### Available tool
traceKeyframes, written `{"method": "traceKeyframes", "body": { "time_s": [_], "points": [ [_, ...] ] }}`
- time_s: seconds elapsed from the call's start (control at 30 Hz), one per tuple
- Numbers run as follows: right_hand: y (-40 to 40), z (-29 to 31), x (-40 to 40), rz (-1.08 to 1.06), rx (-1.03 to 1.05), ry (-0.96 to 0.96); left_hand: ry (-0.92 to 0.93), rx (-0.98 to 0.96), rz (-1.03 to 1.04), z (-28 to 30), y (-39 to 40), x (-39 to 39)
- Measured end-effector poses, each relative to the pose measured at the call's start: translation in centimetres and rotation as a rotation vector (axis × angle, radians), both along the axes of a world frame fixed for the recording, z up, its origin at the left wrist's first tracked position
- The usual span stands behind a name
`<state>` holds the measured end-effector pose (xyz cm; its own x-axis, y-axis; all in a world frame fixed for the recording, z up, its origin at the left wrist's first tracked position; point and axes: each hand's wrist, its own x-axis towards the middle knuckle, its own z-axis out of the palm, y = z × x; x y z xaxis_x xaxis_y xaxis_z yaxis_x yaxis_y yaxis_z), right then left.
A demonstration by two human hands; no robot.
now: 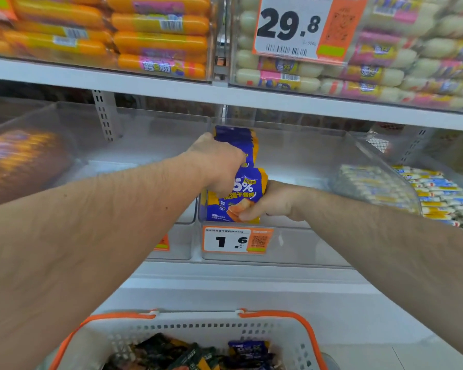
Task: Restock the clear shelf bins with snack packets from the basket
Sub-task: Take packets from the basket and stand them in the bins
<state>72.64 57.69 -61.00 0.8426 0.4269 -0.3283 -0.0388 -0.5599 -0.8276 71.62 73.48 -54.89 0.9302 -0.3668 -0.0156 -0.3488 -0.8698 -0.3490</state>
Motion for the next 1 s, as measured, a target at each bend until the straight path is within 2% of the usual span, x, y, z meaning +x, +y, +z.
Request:
{"method": "traceKeyframes", "body": {
  "time_s": [0.13, 0.3, 0.43, 0.6, 0.77, 1.0],
  "points": [
    [0.2, -0.8, 0.2, -0.083, 0.023, -0.112, -0.011, -0.049, 0.007, -0.3, -0.2, -0.1],
    [0.3, -0.5, 1.1, -0.255, 0.094, -0.354, -0.193, -0.230, -0.047, -0.5, 0.1, 0.1],
    [1.1, -0.9, 1.1, -0.134, -0.005, -0.242, -0.141, -0.061, -0.021, -0.6, 0.2, 0.4],
    [1.1, -0.6, 1.6, -0.234, -0.098, -0.195, -0.212, -0.004, 0.008, -1.0, -0.3, 0.2],
    [1.5, -0.2, 1.5, -0.271, 0.008, -0.039, -0.210, 0.100, 0.039, -1.1, -0.4, 0.1],
    [2.1, -0.6, 2.2, -0.298, -0.072, -0.317, -0.267, 0.004, 0.114, -0.4, -0.7, -0.6]
  ]
}}
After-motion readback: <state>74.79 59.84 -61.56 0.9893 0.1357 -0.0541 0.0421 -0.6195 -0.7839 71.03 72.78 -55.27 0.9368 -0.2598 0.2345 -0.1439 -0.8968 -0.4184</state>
